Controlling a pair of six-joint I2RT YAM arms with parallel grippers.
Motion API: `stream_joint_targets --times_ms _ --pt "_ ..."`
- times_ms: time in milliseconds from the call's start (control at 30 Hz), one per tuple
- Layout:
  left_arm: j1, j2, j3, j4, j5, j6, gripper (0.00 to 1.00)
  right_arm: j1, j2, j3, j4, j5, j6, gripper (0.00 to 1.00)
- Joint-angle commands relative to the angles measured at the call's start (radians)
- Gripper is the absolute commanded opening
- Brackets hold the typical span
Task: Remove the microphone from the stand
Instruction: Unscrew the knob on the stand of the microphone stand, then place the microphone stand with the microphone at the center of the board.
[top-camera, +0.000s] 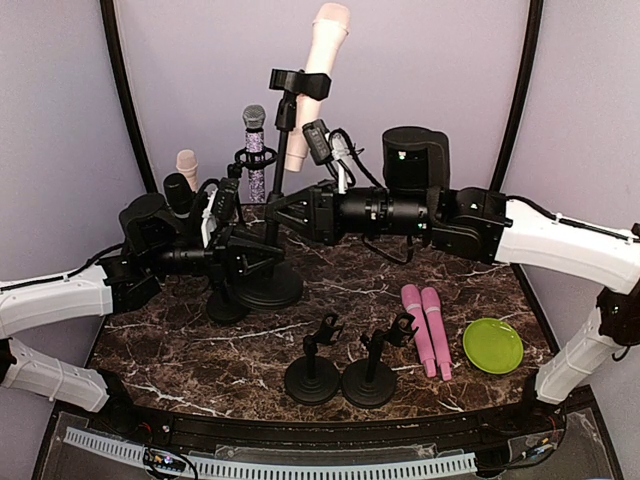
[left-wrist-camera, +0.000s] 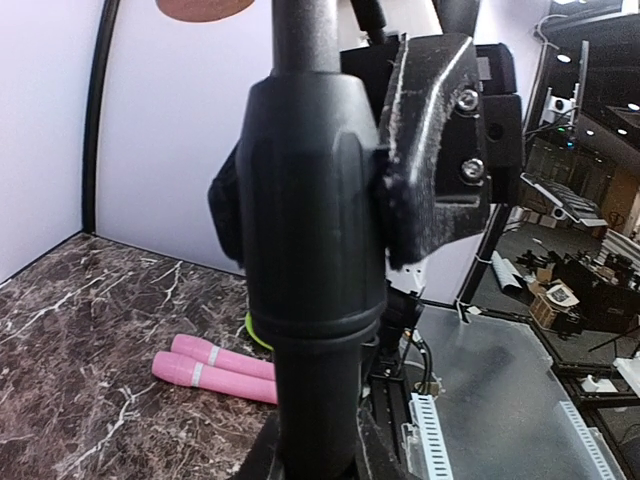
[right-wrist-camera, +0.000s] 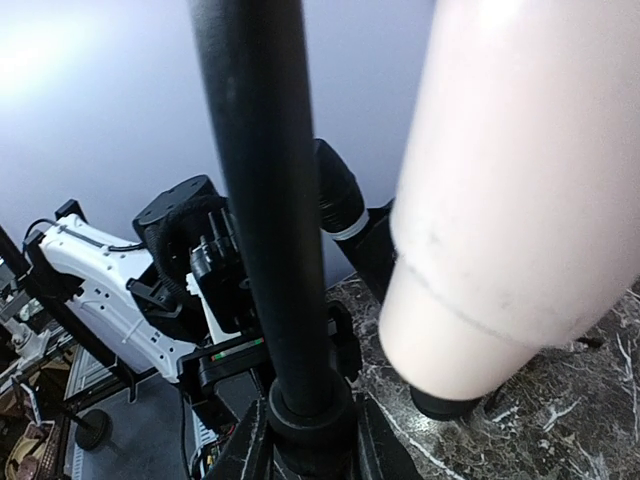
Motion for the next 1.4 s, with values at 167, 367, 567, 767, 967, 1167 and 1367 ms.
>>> stream_joint_targets --times_ms 167,367,567,767,967,1167,1367 --pt "0.001 0.009 0.047 0.150 0.132 -0.008 0.00 -0.016 -0.120 -0.080 0.148 -0.122 0.023 0.16" --pt "0.001 -0.014 0.013 0.161 0.033 0.000 0.00 -0.015 -0.163 -0.195 0.285 -0.033 0.070 0.39" --pt "0.000 -0.044 -0.014 0.162 -0.047 0.017 0.00 -0.009 -0.171 -0.238 0.299 0.059 0.096 0.50" --pt "0.001 -0.058 -0.021 0.131 -0.132 0.032 0.00 0.037 -0.151 -0.217 0.283 0.193 0.104 0.56" --pt "0.000 -0.066 -0.021 0.123 -0.142 0.043 0.00 0.053 -0.139 -0.217 0.307 0.248 0.109 0.77" --pt "0.001 -0.057 -0.010 0.133 -0.075 0.041 0.00 0.021 -0.218 -0.254 0.326 0.212 0.076 0.97" --pt "-0.002 -0.012 0.038 0.106 0.062 0.045 0.00 -0.105 -0.252 -0.182 0.268 -0.042 0.058 0.99"
